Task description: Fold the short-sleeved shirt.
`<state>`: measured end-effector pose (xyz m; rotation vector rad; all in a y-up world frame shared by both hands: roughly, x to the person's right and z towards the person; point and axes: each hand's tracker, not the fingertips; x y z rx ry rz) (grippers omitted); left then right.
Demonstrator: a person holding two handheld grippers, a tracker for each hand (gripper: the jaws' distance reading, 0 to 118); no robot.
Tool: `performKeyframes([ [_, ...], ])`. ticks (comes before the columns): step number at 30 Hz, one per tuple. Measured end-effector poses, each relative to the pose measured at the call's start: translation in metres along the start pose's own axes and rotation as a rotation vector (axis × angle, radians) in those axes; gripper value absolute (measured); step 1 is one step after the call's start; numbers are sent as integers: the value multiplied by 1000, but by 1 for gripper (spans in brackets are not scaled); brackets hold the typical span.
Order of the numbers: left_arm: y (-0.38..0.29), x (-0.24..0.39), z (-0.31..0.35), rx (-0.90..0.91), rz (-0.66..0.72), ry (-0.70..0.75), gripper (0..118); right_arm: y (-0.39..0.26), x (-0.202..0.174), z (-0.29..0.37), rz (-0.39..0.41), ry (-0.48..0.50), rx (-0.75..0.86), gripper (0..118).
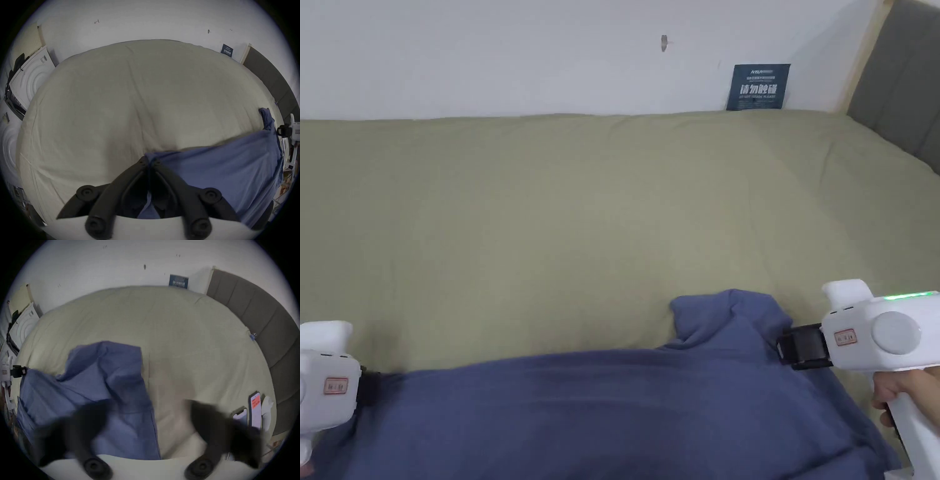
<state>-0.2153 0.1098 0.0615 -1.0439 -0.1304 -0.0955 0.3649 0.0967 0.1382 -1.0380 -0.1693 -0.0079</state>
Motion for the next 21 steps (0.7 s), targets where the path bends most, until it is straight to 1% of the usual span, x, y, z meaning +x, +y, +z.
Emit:
performKeyframes([
  [2, 0, -2, -3, 1, 9, -5, 2, -2, 1, -14, 38, -50, -59, 95],
  [3, 0, -3, -4, 2, 9, -7, 2, -3, 1, -17, 39, -39, -58, 93],
  [4, 0, -3, -4, 3, 11, -7, 2, 0, 1, -13, 19, -13, -50, 85],
  [5, 0, -2, -3, 5, 12, -8, 2, 0, 3, -10, -25, 11, -56, 66],
  [6, 0, -2, -2, 6, 12, -9, 2, 1, 5, -1, -69, 54, -41, 20],
  [7, 1, -3, 0, 7, 9, -9, 2, 0, 2, 11, -54, 20, 5, 0],
  [8, 1, -3, 4, 11, 9, -7, 2, -1, 1, 23, -28, 38, 46, 0],
  [10, 0, -6, 16, 32, 27, -10, 2, -7, 8, 42, -74, 85, 77, 0],
  [12, -2, -10, 34, 67, 38, -15, 2, -9, 10, 56, -68, 74, 93, 0],
  [15, -9, -19, 68, 100, 45, -44, 2, -17, 19, 87, -65, 82, 122, 0],
  [16, -13, -21, 80, 114, 41, -56, 2, -21, 16, 102, -66, 79, 147, 0],
  [18, -26, -23, 106, 143, 26, -68, 2, -34, 16, 129, -73, 98, 190, 0],
  [21, -51, -28, 139, 174, 22, -88, 2, -59, 15, 167, -63, 110, 226, 0],
])
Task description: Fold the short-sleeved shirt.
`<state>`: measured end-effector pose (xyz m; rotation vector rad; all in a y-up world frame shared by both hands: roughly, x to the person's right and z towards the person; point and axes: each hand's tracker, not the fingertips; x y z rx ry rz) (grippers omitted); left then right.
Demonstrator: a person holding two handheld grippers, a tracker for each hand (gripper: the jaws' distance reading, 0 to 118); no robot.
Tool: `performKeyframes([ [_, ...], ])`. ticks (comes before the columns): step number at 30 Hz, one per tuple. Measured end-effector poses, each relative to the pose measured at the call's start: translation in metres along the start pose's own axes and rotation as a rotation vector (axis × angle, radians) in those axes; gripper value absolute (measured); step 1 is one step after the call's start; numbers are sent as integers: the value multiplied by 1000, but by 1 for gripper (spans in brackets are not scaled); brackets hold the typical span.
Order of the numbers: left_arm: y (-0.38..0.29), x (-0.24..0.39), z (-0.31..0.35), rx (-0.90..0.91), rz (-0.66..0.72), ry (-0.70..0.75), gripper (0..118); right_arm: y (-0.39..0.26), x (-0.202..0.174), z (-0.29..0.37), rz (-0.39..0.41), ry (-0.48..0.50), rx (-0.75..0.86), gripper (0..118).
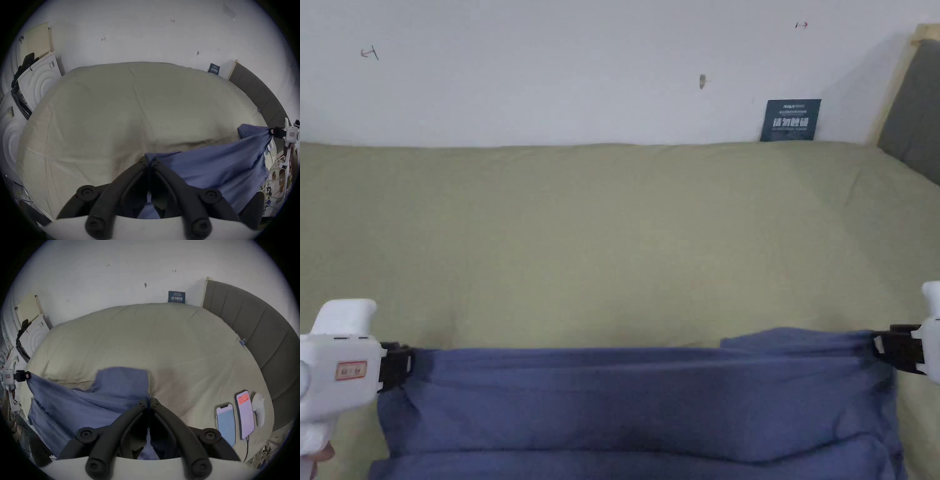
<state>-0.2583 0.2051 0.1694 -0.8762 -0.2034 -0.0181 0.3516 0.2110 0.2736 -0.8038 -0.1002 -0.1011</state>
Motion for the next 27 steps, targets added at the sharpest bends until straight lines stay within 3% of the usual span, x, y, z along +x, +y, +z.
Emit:
performKeyframes([
  [10, -103, -6, 92, 83, 0, -40, 2, -96, 0, 105, -10, 34, 80, 0],
  [15, -151, -10, 95, 74, 1, -58, 2, -143, -2, 112, 11, 22, 29, 0],
  [23, -179, -14, 77, 27, 35, -71, 5, -176, 2, 92, -34, 24, -38, 1],
  [24, -179, -15, 77, 29, 38, -71, 31, -176, 3, 90, -47, 26, -48, 16],
  [25, -177, -16, 75, 8, 59, -68, 72, -178, 2, 89, -55, 15, -38, 51],
  [26, -178, -17, 75, 3, 58, -55, 107, -179, 1, 88, -57, 13, -35, 95],
  [27, -178, -19, 81, 46, 59, -38, 114, -178, 0, 89, -56, 3, -41, 115],
])
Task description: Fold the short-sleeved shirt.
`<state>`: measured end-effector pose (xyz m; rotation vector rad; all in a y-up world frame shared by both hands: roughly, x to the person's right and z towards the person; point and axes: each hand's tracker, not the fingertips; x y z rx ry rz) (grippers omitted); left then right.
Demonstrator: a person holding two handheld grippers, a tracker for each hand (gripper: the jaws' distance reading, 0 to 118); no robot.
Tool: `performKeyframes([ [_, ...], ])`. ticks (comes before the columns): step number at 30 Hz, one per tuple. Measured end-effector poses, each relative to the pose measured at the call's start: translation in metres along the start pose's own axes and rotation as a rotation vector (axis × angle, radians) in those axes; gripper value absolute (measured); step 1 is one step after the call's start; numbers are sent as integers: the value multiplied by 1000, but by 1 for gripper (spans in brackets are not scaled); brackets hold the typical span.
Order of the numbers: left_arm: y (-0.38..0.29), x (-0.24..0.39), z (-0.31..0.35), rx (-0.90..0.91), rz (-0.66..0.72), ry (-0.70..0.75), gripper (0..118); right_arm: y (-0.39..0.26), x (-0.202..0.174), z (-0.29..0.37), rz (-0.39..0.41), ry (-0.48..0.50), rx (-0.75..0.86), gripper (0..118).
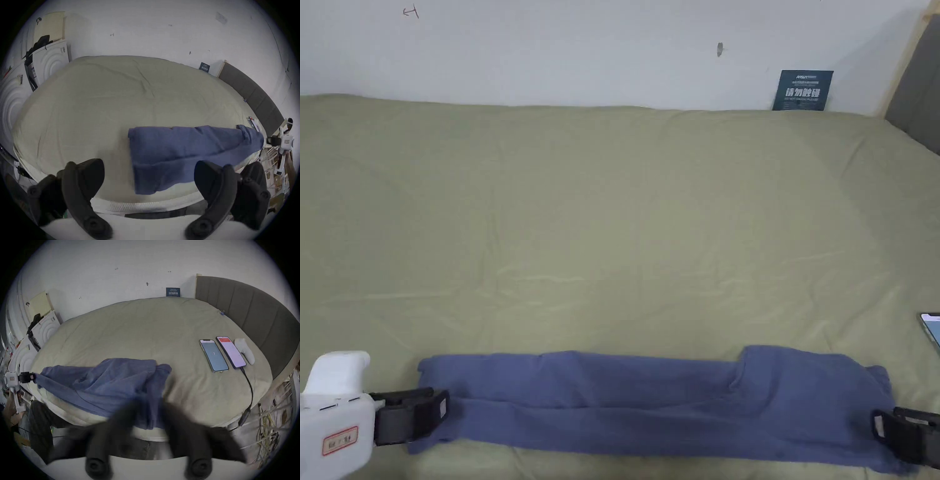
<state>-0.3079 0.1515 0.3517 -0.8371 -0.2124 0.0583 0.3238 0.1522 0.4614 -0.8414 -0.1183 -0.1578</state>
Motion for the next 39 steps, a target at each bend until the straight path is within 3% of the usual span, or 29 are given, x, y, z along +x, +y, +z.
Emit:
performKeyframes([
  [1, 2, 3, 6, 2, 1, 16, 114, -5, 0, 7, 4, 2, 27, 109],
  [4, 10, 2, 17, 29, 15, 72, 111, 5, -6, 15, 2, -20, 43, 104],
  [5, 12, 3, 21, 30, 10, 75, 103, 5, -10, 19, 11, -43, 54, 92],
  [6, 14, 6, 26, 53, 5, 94, 64, 6, -16, 25, 28, -68, 84, 43],
  [7, 15, 9, 29, 67, -4, 117, 16, 6, -25, 29, 41, -68, 112, 0],
  [8, 16, 13, 31, 71, -2, 122, 0, 10, -37, 25, 57, -108, 149, 0],
  [10, 15, 8, 34, 72, 1, 111, 0, 18, -58, 33, 113, -85, 171, 0],
  [14, 22, 4, 34, 32, 38, 67, 0, 20, -97, 46, 131, -76, 284, 0],
  [19, 37, -32, 14, -89, 202, -133, 0, 5, -155, 64, 198, -108, 438, 0],
  [24, 52, -71, -12, -199, 346, -279, 0, -12, -202, 74, 208, -131, 517, 0],
  [27, 56, -93, -27, -269, 471, -410, 0, -18, -215, 77, 220, -126, 530, 0],
  [33, 57, -106, -51, -358, 450, -414, 0, -16, -219, 72, 219, -112, 532, 0],
  [35, 53, -111, -60, -370, 481, -462, 7, -14, -217, 67, 205, -114, 513, 0],
  [36, 51, -112, -64, -384, 491, -500, 34, -14, -217, 66, 199, -118, 508, 0],
  [38, 47, -108, -77, -412, 509, -555, 108, -13, -215, 63, 191, -113, 489, 0],
  [39, 44, -110, -82, -429, 492, -535, 118, -14, -215, 62, 187, -115, 486, 0],
])
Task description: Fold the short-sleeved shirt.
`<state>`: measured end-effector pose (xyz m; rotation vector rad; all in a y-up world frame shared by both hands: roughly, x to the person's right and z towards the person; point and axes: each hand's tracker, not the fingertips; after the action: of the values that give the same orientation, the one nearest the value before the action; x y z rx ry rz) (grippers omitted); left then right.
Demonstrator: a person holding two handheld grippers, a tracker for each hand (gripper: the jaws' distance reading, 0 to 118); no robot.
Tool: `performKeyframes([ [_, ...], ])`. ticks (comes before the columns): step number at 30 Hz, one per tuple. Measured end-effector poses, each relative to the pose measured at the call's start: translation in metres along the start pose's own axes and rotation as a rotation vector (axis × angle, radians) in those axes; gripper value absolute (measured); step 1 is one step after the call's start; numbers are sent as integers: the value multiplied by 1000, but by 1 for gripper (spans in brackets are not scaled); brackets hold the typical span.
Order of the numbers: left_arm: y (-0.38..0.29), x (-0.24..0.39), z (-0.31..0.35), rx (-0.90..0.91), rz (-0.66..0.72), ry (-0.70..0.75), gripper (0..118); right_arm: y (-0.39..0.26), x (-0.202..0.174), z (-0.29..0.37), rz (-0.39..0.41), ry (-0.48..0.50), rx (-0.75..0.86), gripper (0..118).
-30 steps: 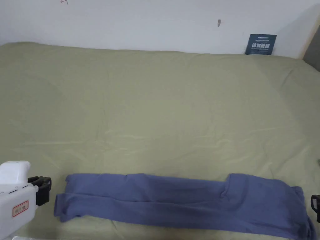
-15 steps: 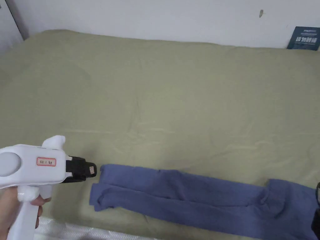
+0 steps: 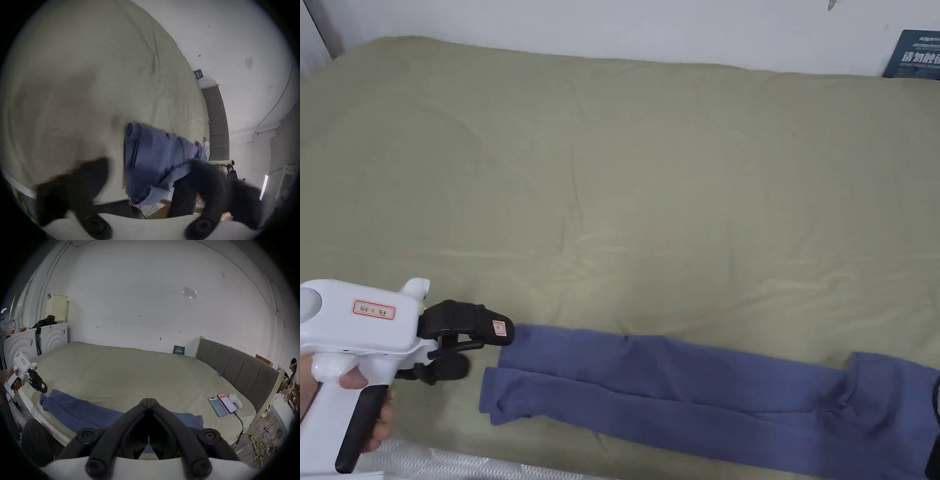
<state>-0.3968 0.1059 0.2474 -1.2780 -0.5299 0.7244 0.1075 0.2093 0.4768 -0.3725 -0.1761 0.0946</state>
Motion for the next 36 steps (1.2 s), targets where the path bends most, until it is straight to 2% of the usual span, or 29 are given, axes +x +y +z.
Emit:
performKeyframes([
  [7, 2, -1, -34, -43, -16, -81, 118, -4, 5, -5, 2, -10, -30, 0],
  [10, -1, 2, -53, -92, 14, -164, 118, -4, 7, -6, -6, -12, -39, 0],
  [16, -6, 21, -59, -80, -28, -92, 113, -7, 10, -3, -29, -1, -54, 0],
  [17, -7, 21, -56, -70, -31, -75, 103, -7, 10, -2, -28, -1, -55, 0],
  [18, -8, 19, -54, -49, -10, -31, 44, -8, 10, -1, -27, -2, -56, 0],
  [19, -11, 19, -55, -40, 31, 0, 7, -7, 11, 0, -29, -1, -55, 0],
  [24, -9, 21, -42, -34, 41, -20, 7, -1, 18, 4, -54, 10, -49, 0],
  [27, -12, 24, -21, 66, 64, -13, 7, 3, 21, 5, -49, 11, -36, 0],
  [32, -16, -2, 43, 193, 142, 64, 7, 6, 25, 0, -46, 30, -22, 0],
  [36, -23, 7, 77, 224, 111, 127, 7, 8, 25, -6, -43, 46, -14, 0],
])
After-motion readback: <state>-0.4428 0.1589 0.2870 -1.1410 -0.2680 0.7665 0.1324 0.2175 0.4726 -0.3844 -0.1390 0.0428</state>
